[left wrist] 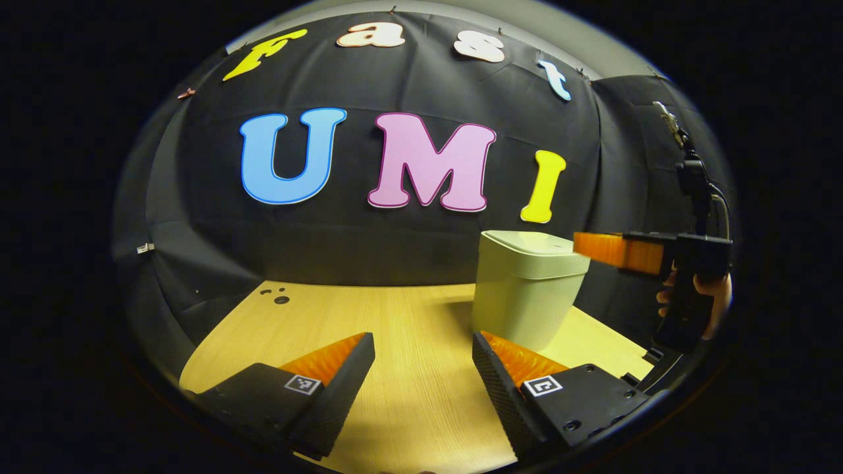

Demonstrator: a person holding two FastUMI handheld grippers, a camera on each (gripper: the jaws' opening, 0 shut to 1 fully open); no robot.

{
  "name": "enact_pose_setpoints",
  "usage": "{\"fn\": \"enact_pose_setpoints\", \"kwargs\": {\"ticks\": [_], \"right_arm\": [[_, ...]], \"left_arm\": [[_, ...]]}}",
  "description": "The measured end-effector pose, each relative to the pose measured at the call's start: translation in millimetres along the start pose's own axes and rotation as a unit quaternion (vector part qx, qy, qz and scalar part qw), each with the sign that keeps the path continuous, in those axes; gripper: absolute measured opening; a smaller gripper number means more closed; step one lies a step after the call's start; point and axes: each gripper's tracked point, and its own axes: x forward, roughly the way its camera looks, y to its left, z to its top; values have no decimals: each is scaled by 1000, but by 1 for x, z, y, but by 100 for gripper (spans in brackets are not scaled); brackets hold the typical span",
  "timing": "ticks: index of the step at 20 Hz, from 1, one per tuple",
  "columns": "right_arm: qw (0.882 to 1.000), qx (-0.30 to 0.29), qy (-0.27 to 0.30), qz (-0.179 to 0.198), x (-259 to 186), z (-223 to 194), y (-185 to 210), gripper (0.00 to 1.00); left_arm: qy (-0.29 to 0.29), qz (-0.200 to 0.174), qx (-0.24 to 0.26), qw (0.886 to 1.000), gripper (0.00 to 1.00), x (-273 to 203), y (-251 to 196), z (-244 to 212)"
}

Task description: Press the lid of the desktop garbage bin to open it, pick up the crumpled paper on the desktop and throw it into the bin, then pick up the pop can on the desktop and drop it into the bin, and finally close the garbage bin lid.

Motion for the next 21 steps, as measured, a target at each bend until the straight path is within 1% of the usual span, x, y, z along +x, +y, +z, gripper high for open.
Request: {"fn": "enact_pose_setpoints", "kwargs": {"ticks": [2, 4, 5, 8, 10, 12, 16, 21], "right_arm": [[1000, 4, 6, 16, -8, -12, 15, 98], [1000, 8, 15, 26, -15, -25, 23, 97], [999, 7, 22, 27, -18, -31, 25, 98], [998, -10, 60, 28, -26, -57, 28, 98], [996, -7, 76, 34, -29, -67, 31, 98], [995, 2, 86, 41, -29, -70, 34, 98], [994, -1, 104, 37, -26, -80, 31, 98], [993, 5, 113, 33, -23, -85, 27, 98]], "left_arm": [[3, 8, 12, 1000, 96, -5, 5, -3], [3, 15, 9, 1000, 96, -9, 6, -5], [6, 20, 3, 1000, 96, -10, 8, -7], [20, 22, -42, 999, 96, -12, 6, -12], [25, 27, -58, 998, 96, -13, 9, -15], [35, 32, -68, 997, 96, -13, 12, -22], [58, 39, -99, 993, 96, -10, 15, -36], [63, 35, -99, 992, 96, -5, 15, -37]]}}
